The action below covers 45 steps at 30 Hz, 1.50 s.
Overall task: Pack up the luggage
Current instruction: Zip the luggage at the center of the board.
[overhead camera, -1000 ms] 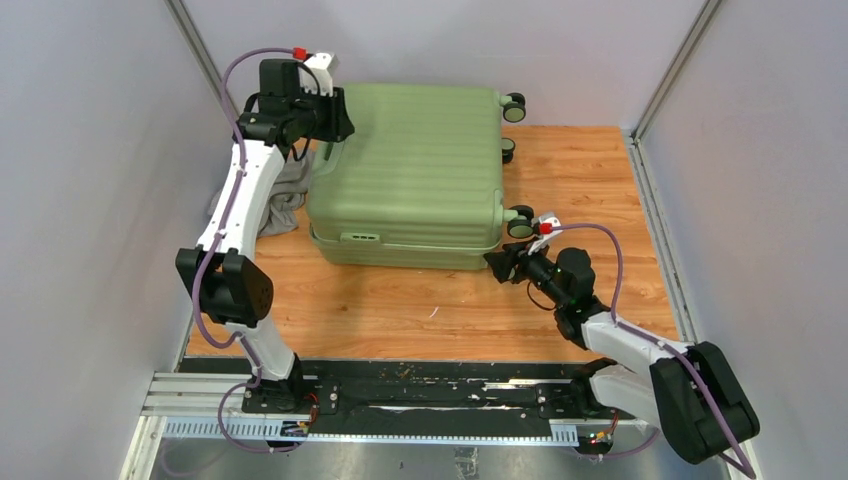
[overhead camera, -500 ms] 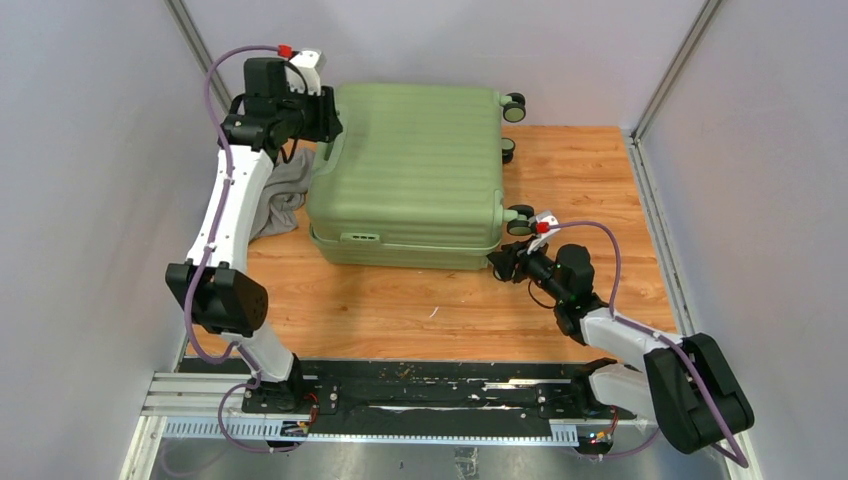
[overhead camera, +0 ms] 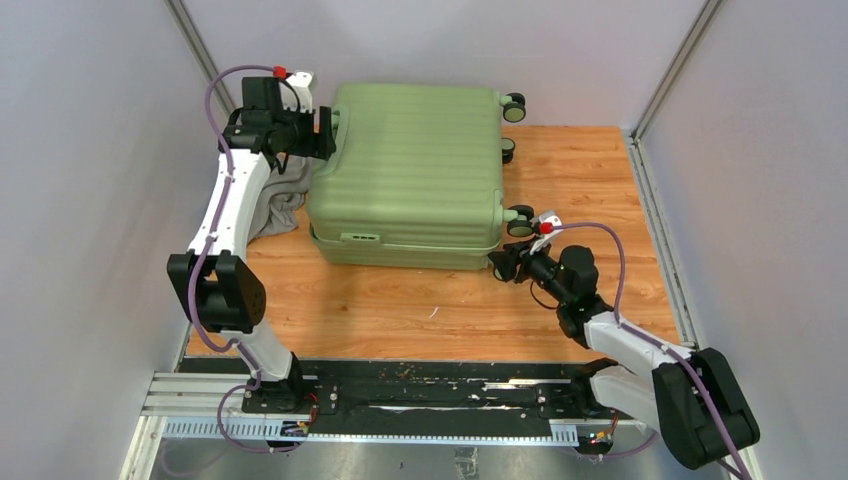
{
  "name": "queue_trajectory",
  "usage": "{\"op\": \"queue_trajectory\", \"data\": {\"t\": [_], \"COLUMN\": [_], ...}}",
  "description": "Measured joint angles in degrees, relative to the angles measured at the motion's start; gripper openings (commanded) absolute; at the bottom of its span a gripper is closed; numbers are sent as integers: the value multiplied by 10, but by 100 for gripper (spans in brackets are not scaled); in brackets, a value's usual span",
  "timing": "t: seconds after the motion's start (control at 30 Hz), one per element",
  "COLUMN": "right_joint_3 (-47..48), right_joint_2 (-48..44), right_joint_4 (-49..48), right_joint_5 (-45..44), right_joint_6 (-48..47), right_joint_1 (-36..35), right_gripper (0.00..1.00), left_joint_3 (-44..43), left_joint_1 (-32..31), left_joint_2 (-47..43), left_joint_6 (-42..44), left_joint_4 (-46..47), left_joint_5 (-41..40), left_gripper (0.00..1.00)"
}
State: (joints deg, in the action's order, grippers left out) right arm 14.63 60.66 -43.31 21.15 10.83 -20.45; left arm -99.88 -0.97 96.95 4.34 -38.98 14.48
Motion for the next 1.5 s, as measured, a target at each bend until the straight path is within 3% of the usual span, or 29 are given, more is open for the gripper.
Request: {"op": "queue_trajectory", "data": {"t": [0.4,0.63,0.97,1.07,1.2,1.27,1.5], "right_joint_3": [0,0,0,0,0,-3,-11], "right_joint_2": [-66,-75,-75,-74,-72,-72,-55], "right_joint_4": [47,48,49,49,47,43,16], "right_joint_5": [-8,-12,-12,-13,-18,-21,-5], "right_joint_6": [2,3,5,6,7,7,17], "right_joint_1": [0,0,0,0,0,0,50], "right_gripper": [52,52,52,51,52,60,70], "left_joint_3": [-3,3,27,28,29,29,-27], "left_joint_1": [2,39,38,34,14,6,-8], "left_joint_2": [23,33,37,37,36,33,39], "left_joint_6": [-2,-14,-14,-12,-4,0,-3], "left_joint_4": [47,33,29,30,37,37,-20], "left_joint_5": [22,49,90,88,58,38,4], "left_gripper": [55,58,56,45,17,2,0]}}
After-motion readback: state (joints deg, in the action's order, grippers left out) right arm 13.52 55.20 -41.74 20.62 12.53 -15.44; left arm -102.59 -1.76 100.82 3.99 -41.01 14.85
